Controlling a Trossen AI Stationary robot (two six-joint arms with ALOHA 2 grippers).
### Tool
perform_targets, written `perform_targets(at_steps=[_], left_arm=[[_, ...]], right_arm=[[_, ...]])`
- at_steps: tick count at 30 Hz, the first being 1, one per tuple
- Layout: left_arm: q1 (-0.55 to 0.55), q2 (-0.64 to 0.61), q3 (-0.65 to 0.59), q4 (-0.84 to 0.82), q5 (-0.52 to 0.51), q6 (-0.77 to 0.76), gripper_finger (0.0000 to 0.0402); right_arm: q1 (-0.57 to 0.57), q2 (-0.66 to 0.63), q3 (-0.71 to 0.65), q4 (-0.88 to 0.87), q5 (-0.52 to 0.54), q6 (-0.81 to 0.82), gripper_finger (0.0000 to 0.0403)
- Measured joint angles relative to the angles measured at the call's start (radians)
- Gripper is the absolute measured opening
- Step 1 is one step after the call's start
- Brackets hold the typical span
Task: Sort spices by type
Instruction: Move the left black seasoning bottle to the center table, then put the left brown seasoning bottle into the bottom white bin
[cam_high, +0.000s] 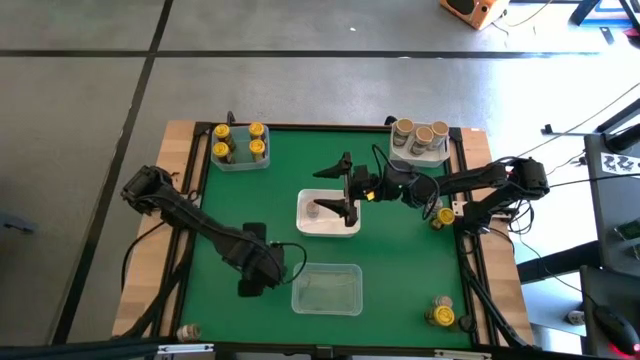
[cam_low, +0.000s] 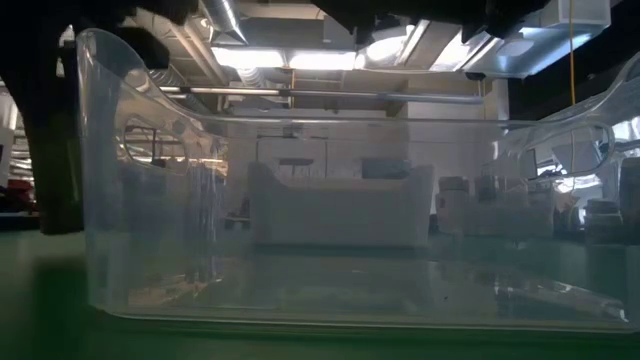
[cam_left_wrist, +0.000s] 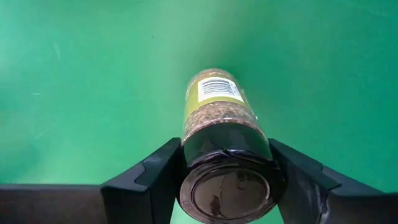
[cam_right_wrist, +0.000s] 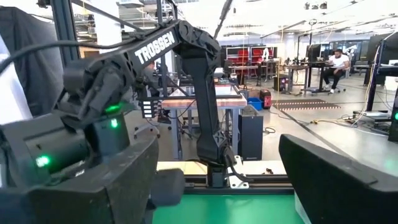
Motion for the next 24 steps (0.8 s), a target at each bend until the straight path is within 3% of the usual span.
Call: perform_targets(at_steps=[6,17,24], left_arm=[[0.031,0.000,-0.032,0.033,0.021,0.035,0.0212],[0.053,0.000,-0.033,0.049,0.024,0.035,0.0291],[0.020,-0.060,-0.018,-0.014,0.054,0.000,0.0304]], right_arm=[[0.000,0.000,0.000,-0.006,0.002,-0.001,0.0333],[0.000,0.000,0.000,-0.013,0.002,-0.003,0.0333],[0.000,0.000,0.000,-0.022,0.017,-0.010,0.0333]])
